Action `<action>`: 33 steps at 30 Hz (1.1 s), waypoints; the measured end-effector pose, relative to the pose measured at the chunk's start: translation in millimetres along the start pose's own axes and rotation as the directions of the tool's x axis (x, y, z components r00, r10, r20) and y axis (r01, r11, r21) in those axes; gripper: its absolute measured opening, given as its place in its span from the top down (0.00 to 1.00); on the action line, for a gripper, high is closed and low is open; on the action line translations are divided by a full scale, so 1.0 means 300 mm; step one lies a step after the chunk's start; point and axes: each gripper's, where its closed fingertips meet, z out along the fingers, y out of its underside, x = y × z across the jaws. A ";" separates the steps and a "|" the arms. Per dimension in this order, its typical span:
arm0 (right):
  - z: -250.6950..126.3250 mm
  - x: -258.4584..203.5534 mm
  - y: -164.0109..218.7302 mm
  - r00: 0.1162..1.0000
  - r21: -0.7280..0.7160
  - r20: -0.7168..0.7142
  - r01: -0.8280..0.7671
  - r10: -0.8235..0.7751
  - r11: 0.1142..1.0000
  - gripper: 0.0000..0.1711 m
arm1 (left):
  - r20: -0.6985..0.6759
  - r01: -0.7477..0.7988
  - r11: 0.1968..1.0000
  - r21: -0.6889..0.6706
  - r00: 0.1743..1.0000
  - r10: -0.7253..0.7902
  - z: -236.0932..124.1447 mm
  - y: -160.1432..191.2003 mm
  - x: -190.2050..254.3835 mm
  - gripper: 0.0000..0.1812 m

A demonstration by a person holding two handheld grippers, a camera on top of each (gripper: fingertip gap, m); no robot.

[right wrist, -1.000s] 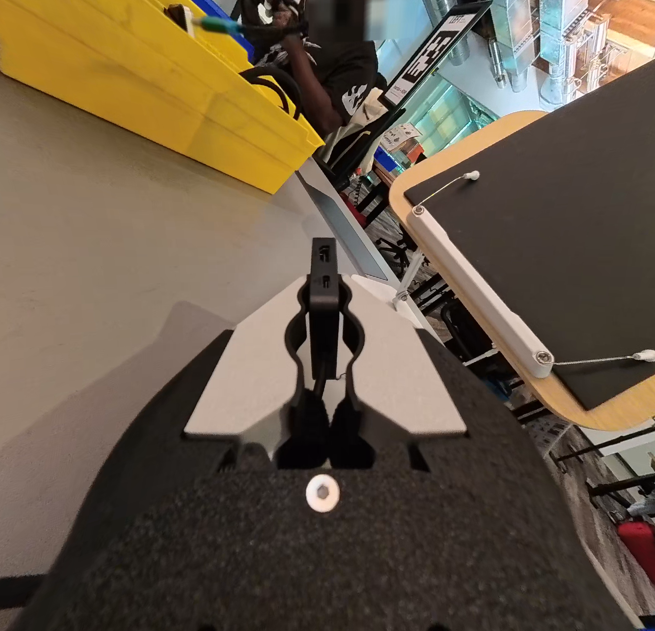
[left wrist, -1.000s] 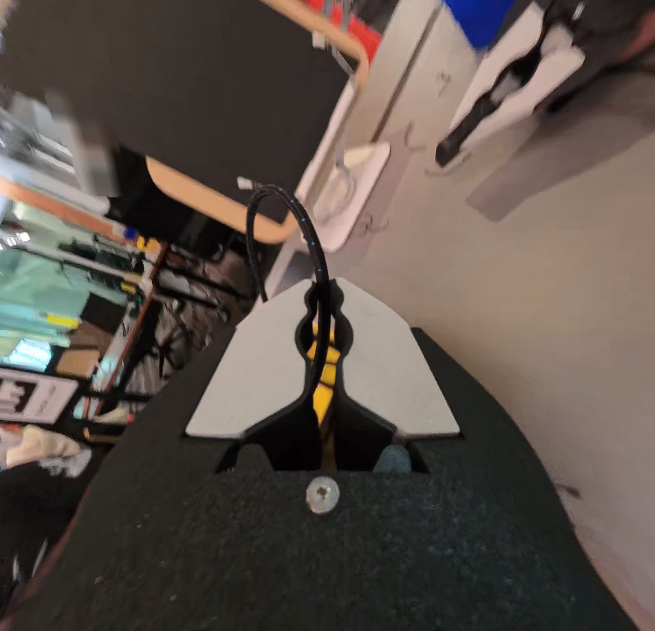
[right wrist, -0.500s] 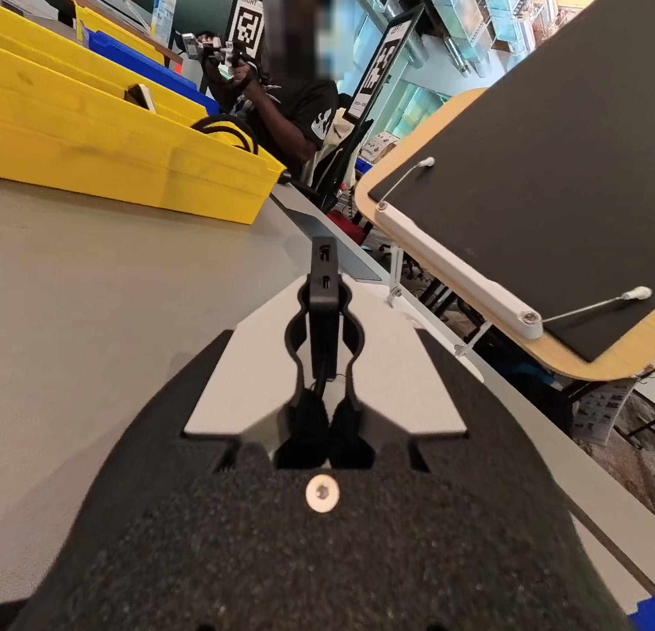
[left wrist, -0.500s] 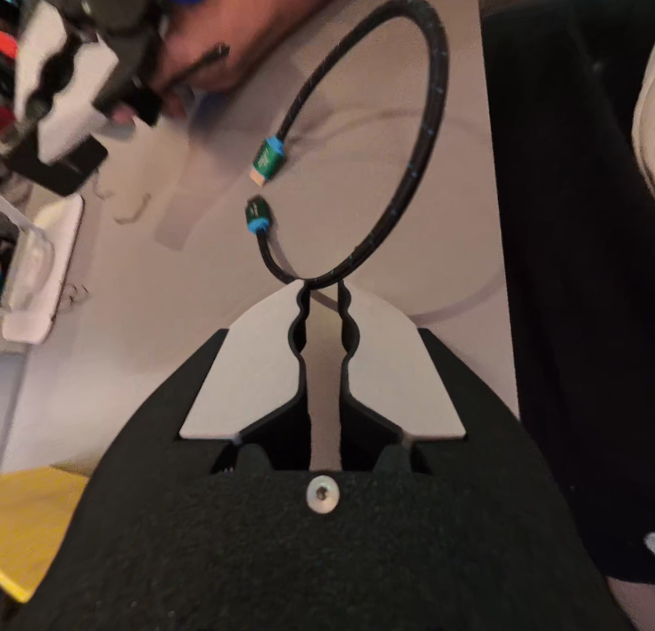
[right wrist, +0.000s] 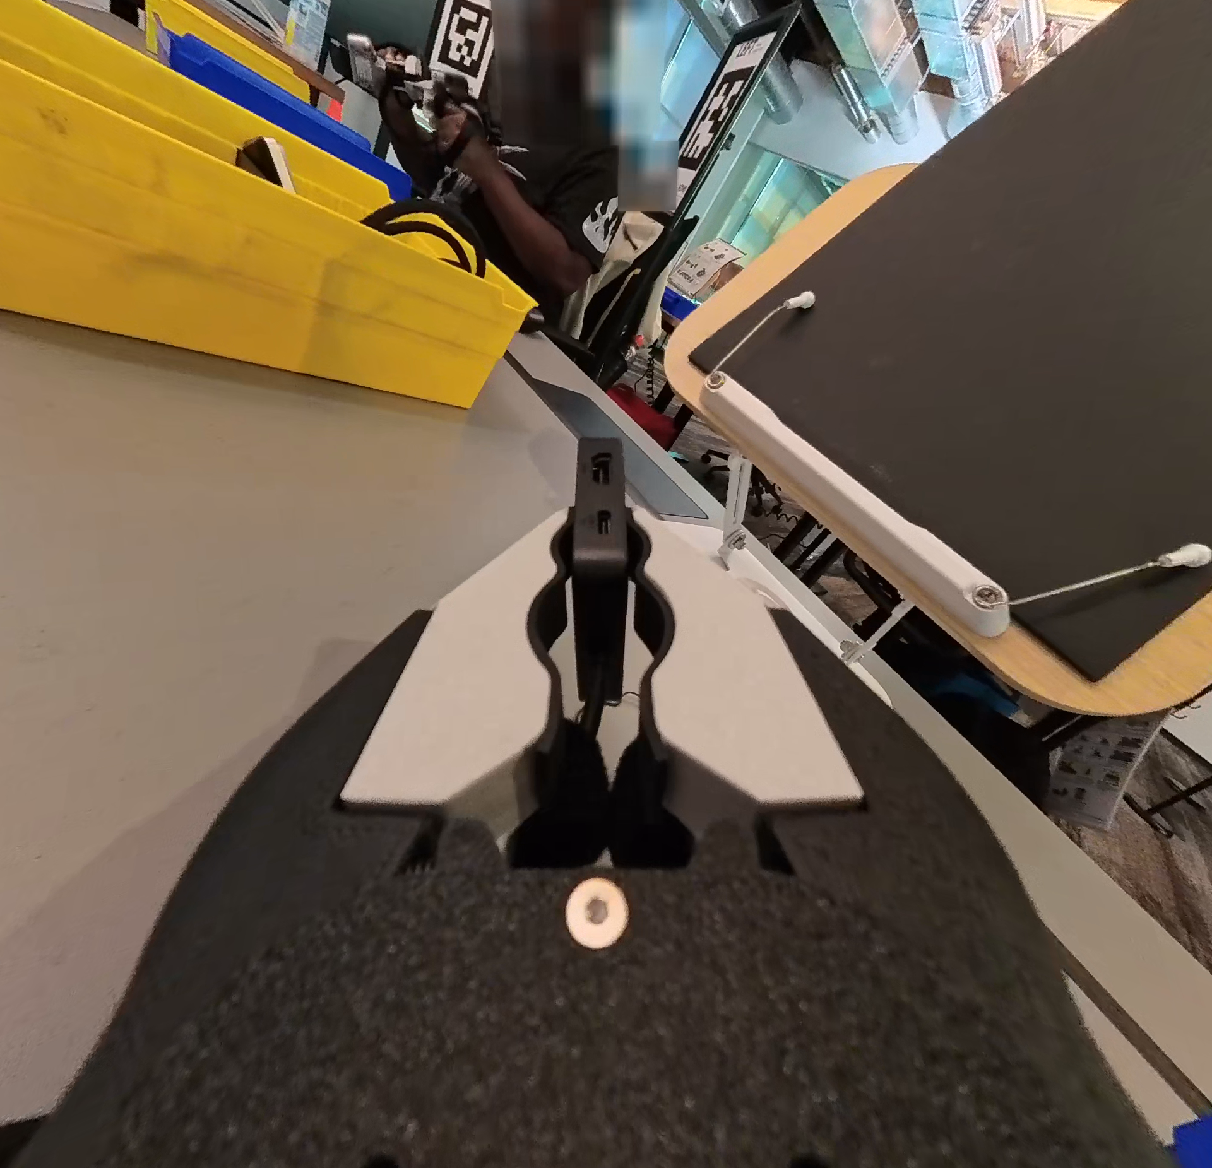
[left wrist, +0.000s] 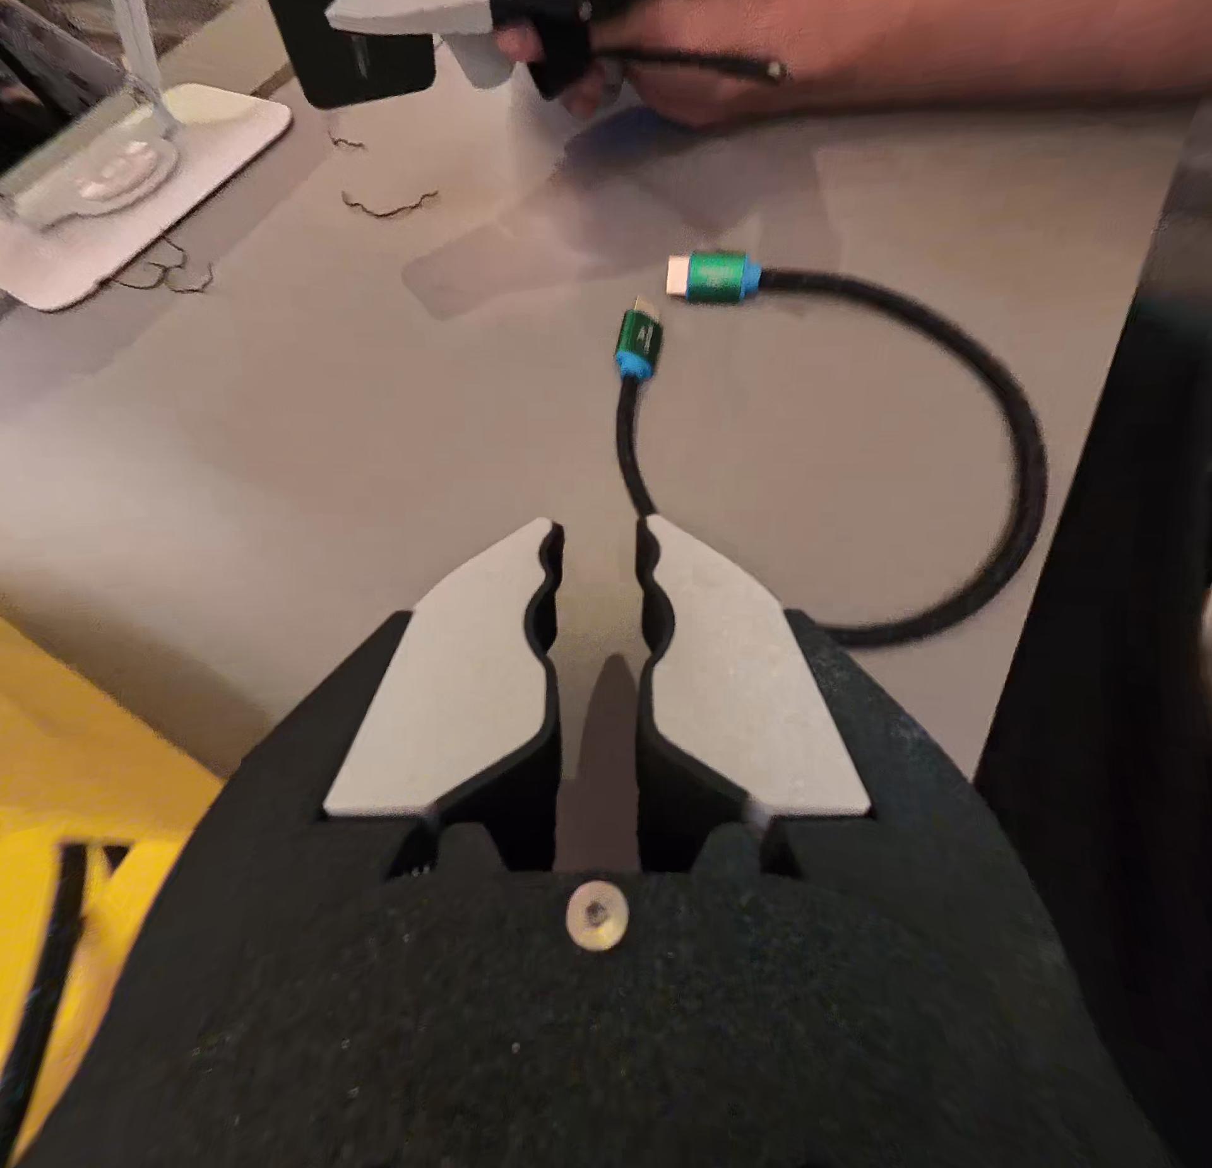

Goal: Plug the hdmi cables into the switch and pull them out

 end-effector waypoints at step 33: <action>-0.011 -0.087 -0.053 0.959 0.001 0.007 0.285 -0.285 0.959 0.93 | -0.207 0.263 0.938 -0.225 0.928 -0.310 0.287 -0.085 -0.014 0.97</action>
